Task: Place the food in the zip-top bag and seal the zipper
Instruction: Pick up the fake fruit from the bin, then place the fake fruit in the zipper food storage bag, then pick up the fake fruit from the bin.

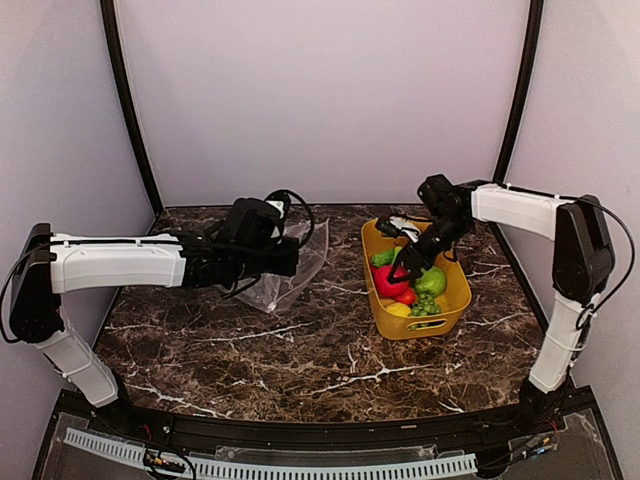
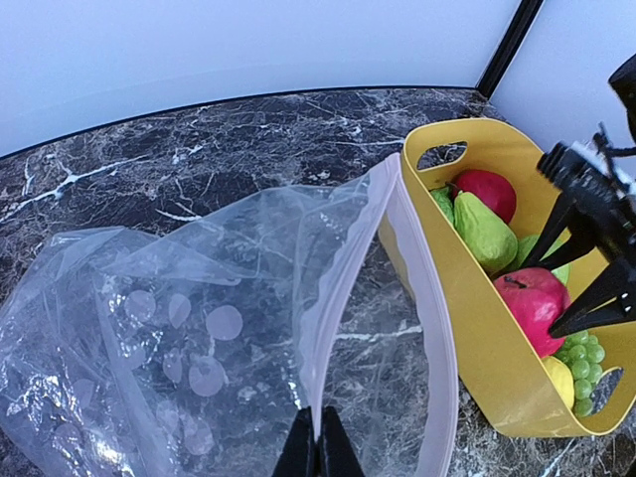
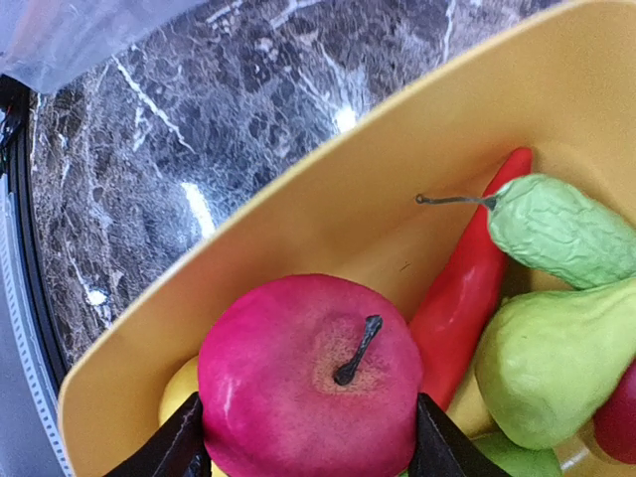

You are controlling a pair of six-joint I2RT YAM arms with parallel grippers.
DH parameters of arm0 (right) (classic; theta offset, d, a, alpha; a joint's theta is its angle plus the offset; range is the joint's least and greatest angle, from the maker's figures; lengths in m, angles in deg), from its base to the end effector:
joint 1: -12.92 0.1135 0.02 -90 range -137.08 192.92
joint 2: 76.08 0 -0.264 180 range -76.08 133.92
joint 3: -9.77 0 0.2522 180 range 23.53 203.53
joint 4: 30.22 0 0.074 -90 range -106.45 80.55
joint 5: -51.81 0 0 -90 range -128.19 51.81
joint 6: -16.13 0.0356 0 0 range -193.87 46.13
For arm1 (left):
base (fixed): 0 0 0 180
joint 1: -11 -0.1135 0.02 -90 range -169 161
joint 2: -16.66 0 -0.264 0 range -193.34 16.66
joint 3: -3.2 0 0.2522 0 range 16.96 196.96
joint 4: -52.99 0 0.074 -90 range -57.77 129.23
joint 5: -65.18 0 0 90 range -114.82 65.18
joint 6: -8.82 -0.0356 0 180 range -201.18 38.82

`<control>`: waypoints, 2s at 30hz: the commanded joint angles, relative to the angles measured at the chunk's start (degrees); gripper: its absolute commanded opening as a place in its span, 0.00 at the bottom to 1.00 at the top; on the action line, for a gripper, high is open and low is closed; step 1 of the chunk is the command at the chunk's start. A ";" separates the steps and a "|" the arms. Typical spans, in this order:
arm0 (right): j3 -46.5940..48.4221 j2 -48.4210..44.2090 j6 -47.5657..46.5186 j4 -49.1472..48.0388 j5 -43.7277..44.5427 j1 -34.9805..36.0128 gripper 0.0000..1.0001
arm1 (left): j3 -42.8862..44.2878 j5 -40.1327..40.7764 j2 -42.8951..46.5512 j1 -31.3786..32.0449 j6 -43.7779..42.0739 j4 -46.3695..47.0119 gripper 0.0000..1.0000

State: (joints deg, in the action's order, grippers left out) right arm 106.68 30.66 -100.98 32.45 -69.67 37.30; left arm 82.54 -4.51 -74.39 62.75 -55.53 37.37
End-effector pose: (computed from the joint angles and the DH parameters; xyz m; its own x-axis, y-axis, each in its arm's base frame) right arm 0.3347 0.1721 0.2237 -0.5476 -0.6749 -0.4946 -0.8365 0.4543 0.3063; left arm 0.2370 -0.2807 0.2770 -0.4924 -0.0311 -0.8698 0.3688 0.8978 -0.2409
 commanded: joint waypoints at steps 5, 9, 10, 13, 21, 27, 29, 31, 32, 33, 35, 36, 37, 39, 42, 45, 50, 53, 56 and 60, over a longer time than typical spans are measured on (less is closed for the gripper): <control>3.84 -14.62 1.23 0.47 -8.77 1.52 0.48 | 3.08 -3.56 -1.93 -0.09 2.96 -0.27 0.01; 5.47 -14.46 1.83 -1.18 -14.30 5.15 0.49 | 4.60 -5.16 -3.21 -0.07 4.19 0.77 0.01; 6.63 -13.67 2.45 -1.55 -15.70 5.78 0.49 | 5.29 -5.74 -3.37 -0.13 4.43 0.98 0.01; 10.79 -10.10 5.31 -2.84 -19.55 7.10 0.50 | 6.39 -6.85 -3.54 -0.10 5.61 1.53 0.01; 20.62 1.29 9.71 -4.19 -21.12 8.88 0.51 | 6.94 -9.45 -0.88 -0.07 7.37 3.62 0.01; 21.99 5.77 13.78 -4.57 -11.94 8.96 0.52 | 4.87 -8.96 2.88 -0.08 7.31 4.35 0.01; 21.79 5.87 15.08 -5.07 -9.54 9.24 0.52 | 3.65 -8.93 3.79 -0.09 7.41 5.57 0.01; 22.21 6.12 15.48 -5.13 -8.40 9.70 0.55 | 2.95 -9.26 3.92 -0.07 7.54 6.35 0.01; 22.49 6.25 15.57 -5.11 -8.38 9.86 0.58 | 2.94 -9.47 3.61 -0.07 7.54 6.44 0.01; 22.79 6.43 15.64 -5.06 -8.82 10.16 0.62 | 2.96 -9.85 3.29 -0.09 7.56 6.51 0.01; 23.49 6.50 15.58 -4.79 -10.34 10.68 0.71 | 3.00 -10.09 2.53 -0.07 7.69 6.57 0.01; 23.91 6.51 15.63 -4.48 -11.16 10.83 0.76 | 2.87 -10.10 2.23 -0.07 7.95 6.64 0.01; 24.43 6.35 15.48 -3.81 -12.16 10.84 0.79 | 2.75 -10.07 2.17 -0.07 8.03 6.75 0.01; 24.82 5.20 15.16 -3.02 -12.91 10.74 0.85 | 2.34 -9.30 2.29 -0.14 7.84 6.79 0.01; 23.02 1.74 14.66 -3.17 -14.39 9.62 0.91 | 1.46 -7.54 2.67 -0.07 7.16 6.72 0.01; 20.62 -2.24 14.49 -3.24 -15.49 6.19 0.91 | 1.31 -6.68 3.03 -0.15 5.97 6.24 0.01; 13.50 -5.74 12.14 -3.87 -6.01 -2.17 0.85 | 0.05 -4.49 4.17 -0.28 4.45 5.59 0.01; 8.15 -5.77 9.86 -4.24 -0.26 -5.40 0.79 | -0.81 -4.69 4.41 -0.40 4.08 5.40 0.01; 2.87 -5.49 8.86 -5.61 3.42 -6.16 0.76 | -1.32 -5.18 4.48 -0.51 4.18 5.38 0.01; 1.16 -2.94 9.67 -6.42 4.01 -6.19 0.73 | -1.70 -5.36 4.67 -0.60 4.23 5.55 0.01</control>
State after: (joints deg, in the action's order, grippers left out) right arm 108.93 25.48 -90.75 27.36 -69.08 30.39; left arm 81.93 -10.32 -72.24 62.57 -50.55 42.98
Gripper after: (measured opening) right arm 0.741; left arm 0.011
